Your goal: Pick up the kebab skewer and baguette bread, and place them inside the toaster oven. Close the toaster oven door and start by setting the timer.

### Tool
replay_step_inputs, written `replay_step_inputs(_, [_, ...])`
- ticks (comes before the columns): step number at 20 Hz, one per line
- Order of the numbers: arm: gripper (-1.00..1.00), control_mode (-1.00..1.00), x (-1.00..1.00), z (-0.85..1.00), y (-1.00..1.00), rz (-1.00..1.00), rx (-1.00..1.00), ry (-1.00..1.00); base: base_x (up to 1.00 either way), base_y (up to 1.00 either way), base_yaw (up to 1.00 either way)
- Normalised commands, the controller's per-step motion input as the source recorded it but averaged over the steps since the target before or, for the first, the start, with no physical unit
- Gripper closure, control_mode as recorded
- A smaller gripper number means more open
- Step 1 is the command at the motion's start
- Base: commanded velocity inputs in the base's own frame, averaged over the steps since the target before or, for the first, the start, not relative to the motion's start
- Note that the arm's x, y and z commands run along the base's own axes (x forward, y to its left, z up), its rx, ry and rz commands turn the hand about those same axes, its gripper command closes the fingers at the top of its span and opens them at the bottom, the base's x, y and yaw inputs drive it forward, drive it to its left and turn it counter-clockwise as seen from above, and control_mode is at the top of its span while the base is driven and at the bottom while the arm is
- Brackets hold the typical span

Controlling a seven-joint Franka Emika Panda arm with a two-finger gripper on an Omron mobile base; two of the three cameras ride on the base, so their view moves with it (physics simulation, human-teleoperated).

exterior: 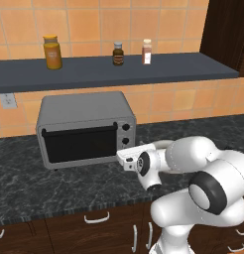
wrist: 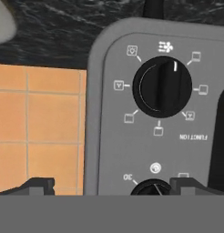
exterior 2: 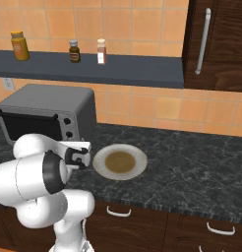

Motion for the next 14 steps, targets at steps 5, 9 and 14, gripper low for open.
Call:
replay_step_inputs(5, [-1.00, -1.00, 0.00, 0.00, 0.03, 0.00, 0.00, -0.01, 0.00, 0.00, 0.00])
replay_step_inputs(9, [-1.00, -1.00, -0.04, 0.00, 0.09, 0.00, 0.00, 0.00, 0.00, 0.00, 0.00])
replay_step_inputs(14, [-1.00, -1.00, -0.14, 0.01, 0.12, -0.02, 0.00, -0.01, 0.00, 0.00, 0.00])
